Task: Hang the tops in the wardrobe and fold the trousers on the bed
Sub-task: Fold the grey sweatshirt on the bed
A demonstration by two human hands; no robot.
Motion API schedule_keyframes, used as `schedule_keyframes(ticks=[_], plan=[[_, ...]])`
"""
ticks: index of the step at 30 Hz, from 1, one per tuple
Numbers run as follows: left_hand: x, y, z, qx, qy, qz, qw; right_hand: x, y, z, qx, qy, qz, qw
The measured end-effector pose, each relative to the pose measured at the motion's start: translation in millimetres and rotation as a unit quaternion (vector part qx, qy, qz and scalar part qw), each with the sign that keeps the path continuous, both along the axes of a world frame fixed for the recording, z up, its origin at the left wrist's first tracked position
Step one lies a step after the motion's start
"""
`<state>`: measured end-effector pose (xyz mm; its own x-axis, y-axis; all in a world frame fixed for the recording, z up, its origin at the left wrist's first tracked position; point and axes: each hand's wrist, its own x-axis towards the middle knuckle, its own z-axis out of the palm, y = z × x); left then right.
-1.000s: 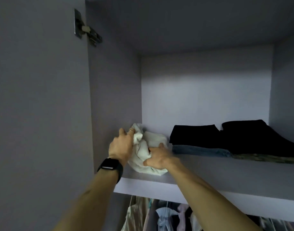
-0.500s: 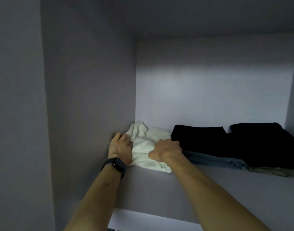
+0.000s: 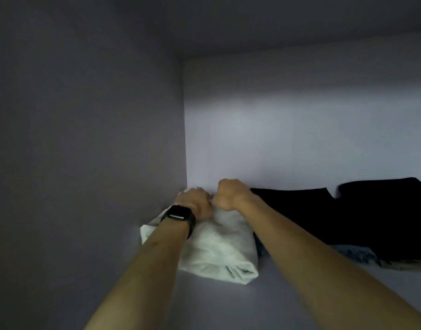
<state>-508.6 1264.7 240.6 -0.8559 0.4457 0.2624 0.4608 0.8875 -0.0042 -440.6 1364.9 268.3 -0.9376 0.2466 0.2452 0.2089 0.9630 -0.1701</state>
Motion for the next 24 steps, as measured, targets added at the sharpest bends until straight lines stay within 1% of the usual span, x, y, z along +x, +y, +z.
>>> schedule_keyframes(ticks=[2,4,5,6,8,9,10,12,14,16,17,19,20,21,23,24], plan=[[-22,-3,-21,0.006,-0.042,0.008,0.999,-29,-1,-32,-0.032,-0.046,0.020,0.998],[-43,-5,-36,-0.044,-0.078,-0.001,0.996,-42,3,-54,0.000,-0.127,0.019,0.992],[-50,-6,-42,-0.043,-0.099,0.001,0.994,-43,14,-58,0.022,-0.150,0.017,0.988],[-55,-5,-47,-0.024,-0.130,0.010,0.991,-42,31,-60,0.046,-0.161,0.008,0.986],[-59,-1,-50,0.010,-0.187,0.011,0.982,-33,74,-63,0.043,-0.163,-0.037,0.985],[-60,2,-51,0.026,-0.209,0.010,0.978,-30,97,-66,0.053,-0.157,-0.062,0.984],[-64,4,-53,0.031,-0.213,0.024,0.976,-31,114,-70,0.084,-0.148,-0.079,0.982],[-75,7,-53,0.042,-0.199,0.031,0.979,-38,124,-69,0.115,-0.143,-0.087,0.979],[-74,9,-55,0.031,-0.177,0.017,0.984,-39,117,-65,0.094,-0.146,-0.072,0.982],[-63,2,-54,0.039,-0.134,0.023,0.990,-35,105,-56,0.050,-0.119,-0.055,0.990],[-57,-2,-49,0.039,-0.126,0.025,0.991,-31,97,-49,0.013,-0.103,-0.037,0.994],[-42,-7,-33,0.029,-0.136,0.032,0.990,-22,73,-36,-0.043,-0.084,0.009,0.995],[-32,-7,-25,0.035,-0.134,0.030,0.990,-16,56,-33,-0.050,-0.075,0.031,0.995],[-25,-6,-19,0.042,-0.124,0.022,0.991,-10,38,-32,-0.045,-0.068,0.047,0.996],[-12,-11,-20,0.037,-0.108,-0.005,0.993,1,5,-45,-0.016,-0.082,0.064,0.994],[-5,-18,-27,0.013,-0.097,-0.010,0.995,7,-7,-57,0.010,-0.091,0.063,0.994]])
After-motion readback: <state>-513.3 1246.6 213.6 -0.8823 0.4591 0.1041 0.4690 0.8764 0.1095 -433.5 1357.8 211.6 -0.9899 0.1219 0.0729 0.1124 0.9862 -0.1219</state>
